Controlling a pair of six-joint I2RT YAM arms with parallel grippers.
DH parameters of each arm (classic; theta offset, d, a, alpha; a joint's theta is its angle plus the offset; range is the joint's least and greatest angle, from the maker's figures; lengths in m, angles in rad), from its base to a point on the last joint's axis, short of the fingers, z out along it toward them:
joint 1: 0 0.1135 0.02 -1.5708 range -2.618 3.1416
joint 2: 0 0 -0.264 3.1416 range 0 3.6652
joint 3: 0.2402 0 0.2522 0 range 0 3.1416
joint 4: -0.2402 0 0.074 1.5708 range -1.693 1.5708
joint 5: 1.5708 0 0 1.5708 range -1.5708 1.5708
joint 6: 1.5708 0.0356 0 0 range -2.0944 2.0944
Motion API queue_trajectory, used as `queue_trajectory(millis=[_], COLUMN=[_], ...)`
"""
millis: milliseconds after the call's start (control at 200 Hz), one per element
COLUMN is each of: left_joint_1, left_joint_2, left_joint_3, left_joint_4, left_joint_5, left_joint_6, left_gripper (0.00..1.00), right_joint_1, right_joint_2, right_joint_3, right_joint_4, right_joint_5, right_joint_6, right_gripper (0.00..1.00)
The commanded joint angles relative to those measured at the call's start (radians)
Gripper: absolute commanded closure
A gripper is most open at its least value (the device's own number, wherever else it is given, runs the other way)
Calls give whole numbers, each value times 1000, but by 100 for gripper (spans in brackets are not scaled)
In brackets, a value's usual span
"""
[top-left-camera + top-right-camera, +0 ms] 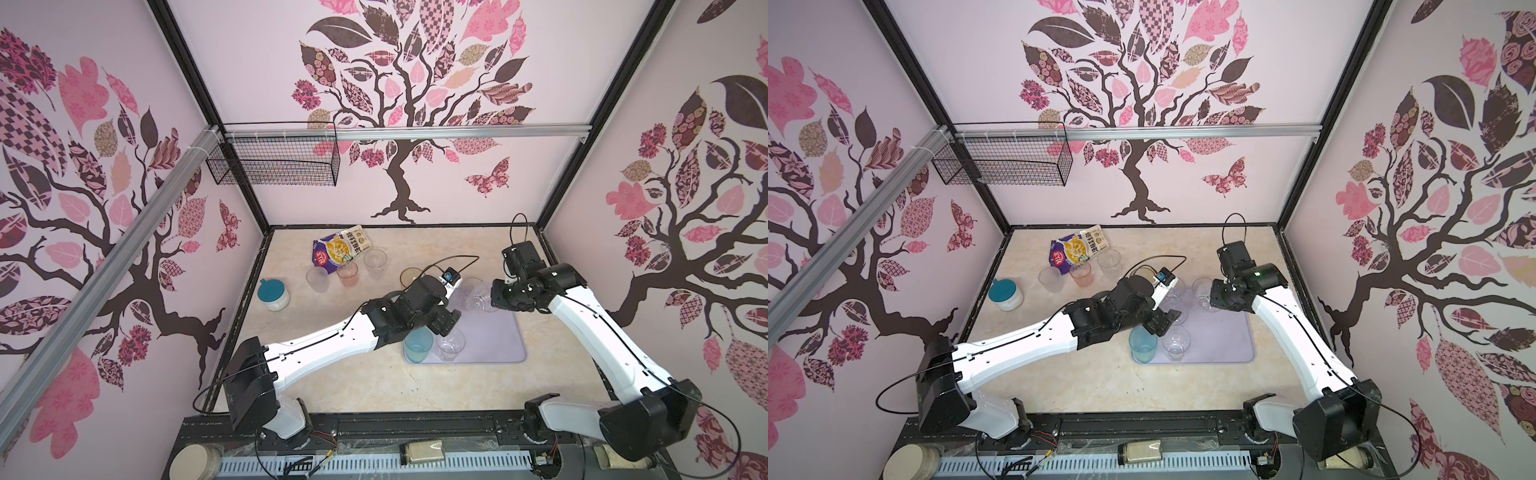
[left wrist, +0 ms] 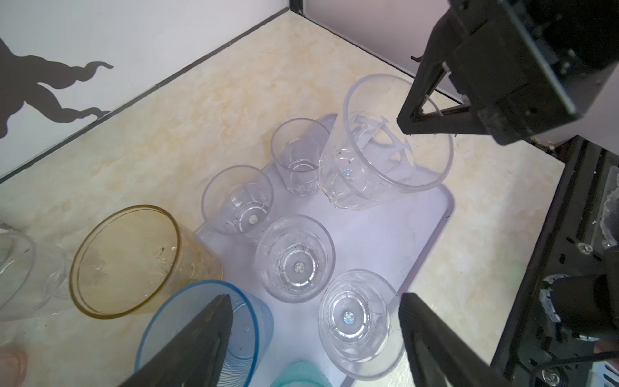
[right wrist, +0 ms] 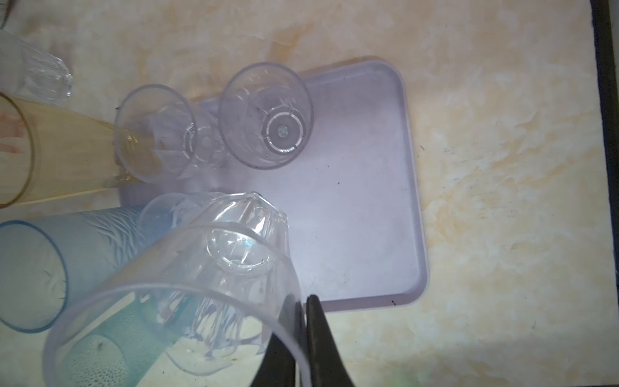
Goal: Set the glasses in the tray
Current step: 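Carry the clear glass over the tray with the right gripper while the left arm follows, then lower the clear glass onto the tray and open the right gripper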
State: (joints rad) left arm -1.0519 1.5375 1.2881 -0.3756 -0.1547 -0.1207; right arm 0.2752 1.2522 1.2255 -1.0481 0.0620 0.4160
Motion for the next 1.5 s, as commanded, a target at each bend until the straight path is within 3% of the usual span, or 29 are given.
queue_trajectory(millis=[0, 385, 885, 1495], left_joint_1=[-5, -6, 0, 14], left_joint_2=[6, 36, 13, 2], left_joint_3=[-10, -47, -96, -110], left_joint_4=[33, 37, 33, 32], left_joint_5=[-9, -53, -108, -109], left_joint_6=[3, 10, 13, 6], left_gripper=[18, 17, 16, 15], right_joint_1=[-4, -4, -3, -33], right_joint_2=[-55, 26, 194, 254], right_joint_3=[-18, -131, -186, -217], right_joint_4=[-48, 49, 243, 298], right_joint_5=[-19, 40, 0, 27], right_joint_6=[26, 58, 90, 69], right_gripper=[91, 89, 88, 87])
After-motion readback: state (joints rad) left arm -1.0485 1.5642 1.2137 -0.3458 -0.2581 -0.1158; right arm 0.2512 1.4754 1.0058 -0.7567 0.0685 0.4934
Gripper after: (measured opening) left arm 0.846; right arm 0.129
